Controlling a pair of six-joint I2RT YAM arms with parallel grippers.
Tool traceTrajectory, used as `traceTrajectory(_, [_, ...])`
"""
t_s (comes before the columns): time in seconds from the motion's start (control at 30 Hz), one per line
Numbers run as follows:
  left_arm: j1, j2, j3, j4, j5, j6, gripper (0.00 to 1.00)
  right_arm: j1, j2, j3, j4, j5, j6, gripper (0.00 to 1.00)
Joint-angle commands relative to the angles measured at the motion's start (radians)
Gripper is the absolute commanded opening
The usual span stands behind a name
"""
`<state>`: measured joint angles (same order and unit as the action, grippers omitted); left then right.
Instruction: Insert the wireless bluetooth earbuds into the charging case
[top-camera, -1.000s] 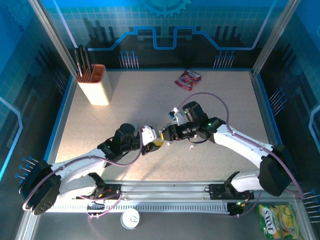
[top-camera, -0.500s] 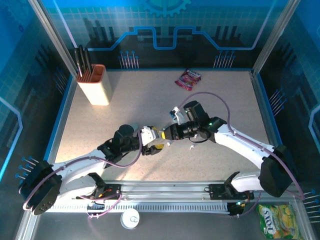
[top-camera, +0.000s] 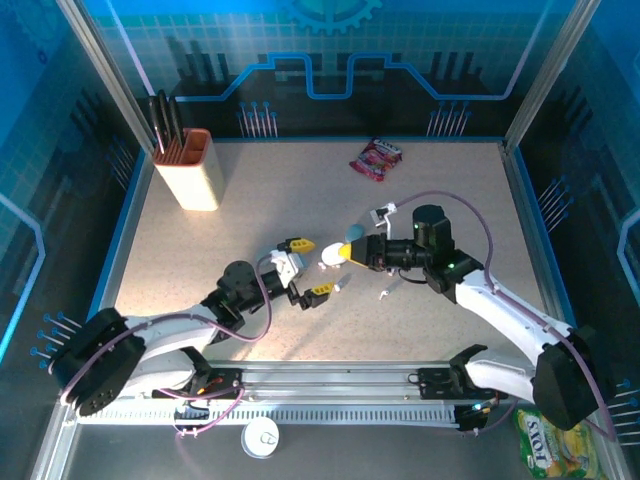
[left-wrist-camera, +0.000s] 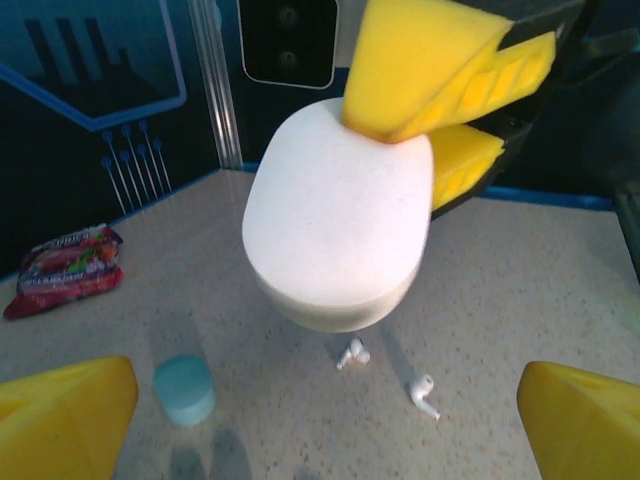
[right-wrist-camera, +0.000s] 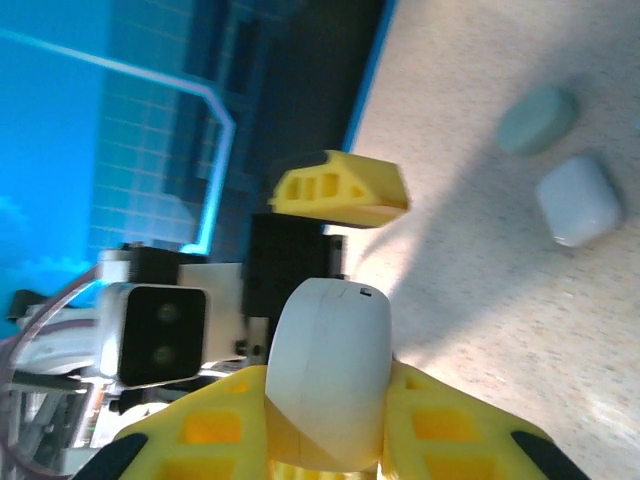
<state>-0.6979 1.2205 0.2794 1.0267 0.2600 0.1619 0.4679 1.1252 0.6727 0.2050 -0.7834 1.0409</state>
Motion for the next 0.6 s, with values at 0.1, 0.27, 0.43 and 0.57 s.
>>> traceTrajectory(0.1, [-0.002,0.140,0.036,0.369,0.104,-0.108,0.95,-0.029,-0.031,-0.069,0.405,-0.109,0.305,0.11])
traceTrajectory(0.27, [-0.002,0.158,0.087,0.375,0.143,-0.127,0.89,-0.030,-0.004,-0.120,0.660,-0.098,0.506,0.07])
traceTrajectory(0.43, [-0.001,0.179,0.140,0.375,0.167,-0.109,0.83,-0.028,0.050,-0.157,0.861,-0.068,0.649,0.06])
traceTrajectory(0.57, [0.001,0.194,0.169,0.376,0.171,-0.076,0.80,-0.028,0.079,-0.174,0.926,-0.062,0.706,0.06])
